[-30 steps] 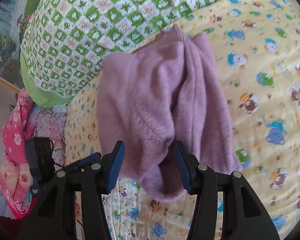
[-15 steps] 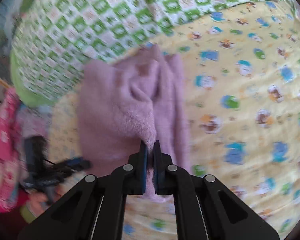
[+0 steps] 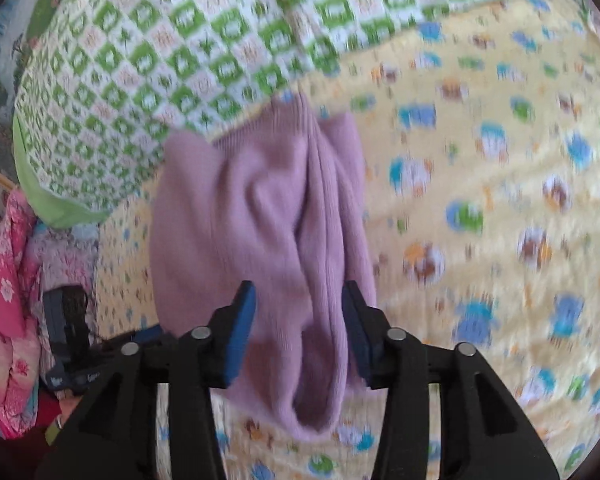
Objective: Fold small clothes
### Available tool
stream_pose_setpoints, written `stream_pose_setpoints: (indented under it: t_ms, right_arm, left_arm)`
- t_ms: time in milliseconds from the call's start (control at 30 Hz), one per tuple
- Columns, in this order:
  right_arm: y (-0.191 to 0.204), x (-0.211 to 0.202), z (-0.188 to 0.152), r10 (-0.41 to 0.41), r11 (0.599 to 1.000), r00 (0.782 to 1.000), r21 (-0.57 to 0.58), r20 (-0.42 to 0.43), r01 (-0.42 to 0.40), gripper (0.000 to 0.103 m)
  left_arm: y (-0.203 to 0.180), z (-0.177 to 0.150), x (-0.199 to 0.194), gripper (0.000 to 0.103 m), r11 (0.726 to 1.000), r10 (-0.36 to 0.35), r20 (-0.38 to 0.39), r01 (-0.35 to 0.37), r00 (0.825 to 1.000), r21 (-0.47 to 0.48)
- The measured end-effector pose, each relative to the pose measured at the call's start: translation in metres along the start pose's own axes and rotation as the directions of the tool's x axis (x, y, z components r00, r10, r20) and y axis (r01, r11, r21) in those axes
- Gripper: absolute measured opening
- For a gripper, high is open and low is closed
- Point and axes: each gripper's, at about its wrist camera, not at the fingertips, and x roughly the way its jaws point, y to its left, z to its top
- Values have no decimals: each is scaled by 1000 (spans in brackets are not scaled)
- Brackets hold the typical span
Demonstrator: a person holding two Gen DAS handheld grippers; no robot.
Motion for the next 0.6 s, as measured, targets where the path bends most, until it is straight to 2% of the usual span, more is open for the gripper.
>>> stream_pose_setpoints:
  t_ms: [100,233,400,433,467,533,600]
  right_arm:
    - [4,14,27,1,1000,1000,2,20,-1,48]
    - [15,45,49,-4,1000,1000,-29,-3,4,49]
    - [25,71,57,-47,993,999,-107,-24,45,49]
    - [27,73,57,-47,991,999,-128,-24,44,42]
    - [29,75,57,-64,986,998,-158,-27,59,13]
    - [28,68,61,-52,984,999,-169,-5,50,12]
    - [18,47,70,-28,991,997,-132,72,37,10]
  left_arm:
    - [1,16,-6,67,1000,-7,22,7,1000,-13]
    - [5,35,-8,68,1000,-2,42,3,999,-26]
    - [10,55,-8,68,997,-8,70,14,998,-75]
    - [12,59,-5,68,996,-10,69,16,998,-84]
    - [11,62,-3,68,996,-10,68,16,998,-87]
    - [7,67,3,68,996,-6,65,12,998,-89]
    - [4,72,6,68,997,-8,70,14,997,-81]
